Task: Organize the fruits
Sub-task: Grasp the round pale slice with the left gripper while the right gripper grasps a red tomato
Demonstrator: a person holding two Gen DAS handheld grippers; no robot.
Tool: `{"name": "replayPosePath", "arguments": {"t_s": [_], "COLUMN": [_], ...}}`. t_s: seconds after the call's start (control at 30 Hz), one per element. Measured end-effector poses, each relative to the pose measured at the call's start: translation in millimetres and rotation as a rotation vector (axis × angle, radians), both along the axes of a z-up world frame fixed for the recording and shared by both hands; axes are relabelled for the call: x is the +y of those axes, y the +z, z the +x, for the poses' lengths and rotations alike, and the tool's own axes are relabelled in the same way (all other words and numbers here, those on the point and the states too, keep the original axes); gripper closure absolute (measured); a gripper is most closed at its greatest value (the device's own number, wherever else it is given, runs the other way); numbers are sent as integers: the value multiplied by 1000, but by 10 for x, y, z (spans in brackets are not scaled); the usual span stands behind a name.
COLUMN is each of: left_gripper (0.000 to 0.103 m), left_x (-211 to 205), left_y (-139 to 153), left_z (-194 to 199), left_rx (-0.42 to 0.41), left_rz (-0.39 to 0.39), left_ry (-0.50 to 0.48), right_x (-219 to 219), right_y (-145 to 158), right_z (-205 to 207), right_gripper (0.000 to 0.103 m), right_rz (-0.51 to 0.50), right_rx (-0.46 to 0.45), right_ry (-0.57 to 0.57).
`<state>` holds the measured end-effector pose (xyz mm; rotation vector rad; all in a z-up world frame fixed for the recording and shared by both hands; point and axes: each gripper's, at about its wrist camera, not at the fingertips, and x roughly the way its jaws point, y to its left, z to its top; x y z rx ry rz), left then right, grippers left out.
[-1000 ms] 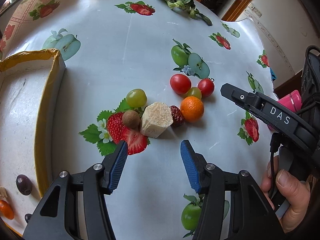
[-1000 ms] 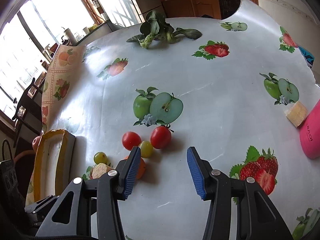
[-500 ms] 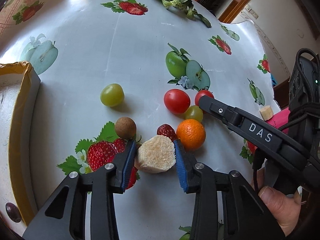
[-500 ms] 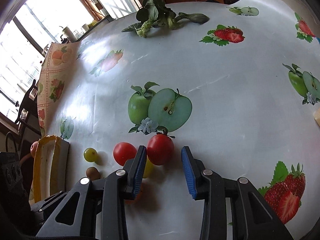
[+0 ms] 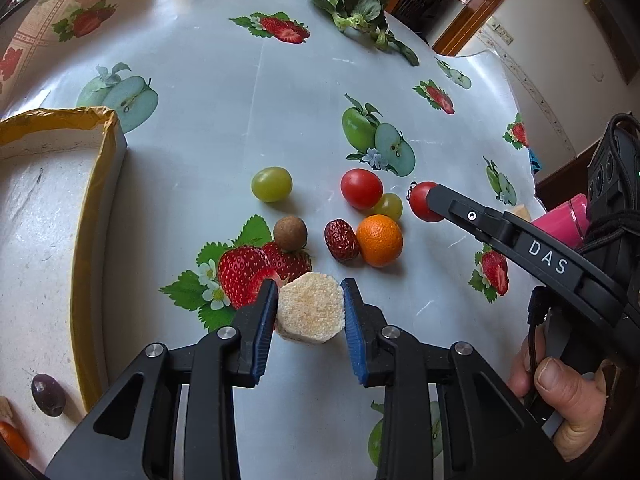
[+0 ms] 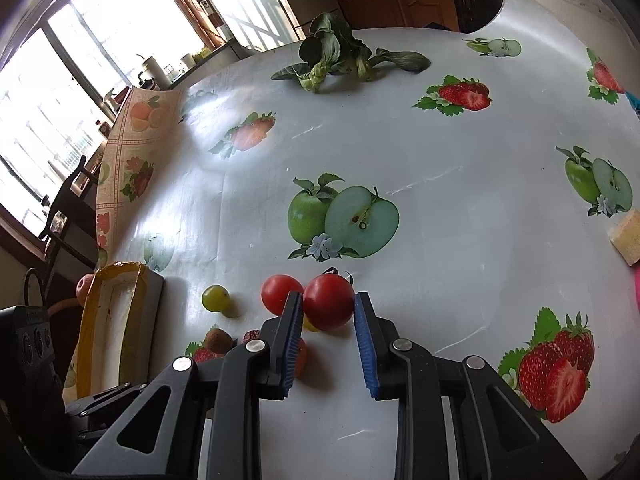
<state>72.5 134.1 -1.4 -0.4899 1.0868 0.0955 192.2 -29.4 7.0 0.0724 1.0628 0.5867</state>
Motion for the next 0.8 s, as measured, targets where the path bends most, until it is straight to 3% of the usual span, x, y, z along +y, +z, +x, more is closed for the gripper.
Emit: {"name": "replayPosePath", "arguments": {"t_s": [0.33,0.37,0.4,0.47,0.53,0.63,0.7,0.8], "left_gripper": [73,73,73,73,73,73,73,73], "left_x": [9,16,21,31,40,54,56,48], "left_y": [148,165,184,215,243,276,288,308], "left_z": [-313,-345,-375,-429,-479,-551,-576,-611], "left_rx": [-14,-16,-18,-20,-23,-28,-28,-27], "left_rz": [-4,-4,-3,1,7,7,2,5], "left_ry": [-3,-1,2,5,7,11,13,12], "right_x": [-72,-74,-76,-72,-49,-69,-49,31], "right_y": [215,225,232,245,201,100,72,23], "right_z": [-417,-460,-502,-584,-629,-696,-741,-734], "right_gripper": [81,95,102,103,100,86,67,67], "right_rz": [19,20,23,12,-24,-10,-29,-99], "right_rx": [-11,-10,-2,0,11,50,30,-28], "right_ry": [25,29,34,38,41,53,55,57]}}
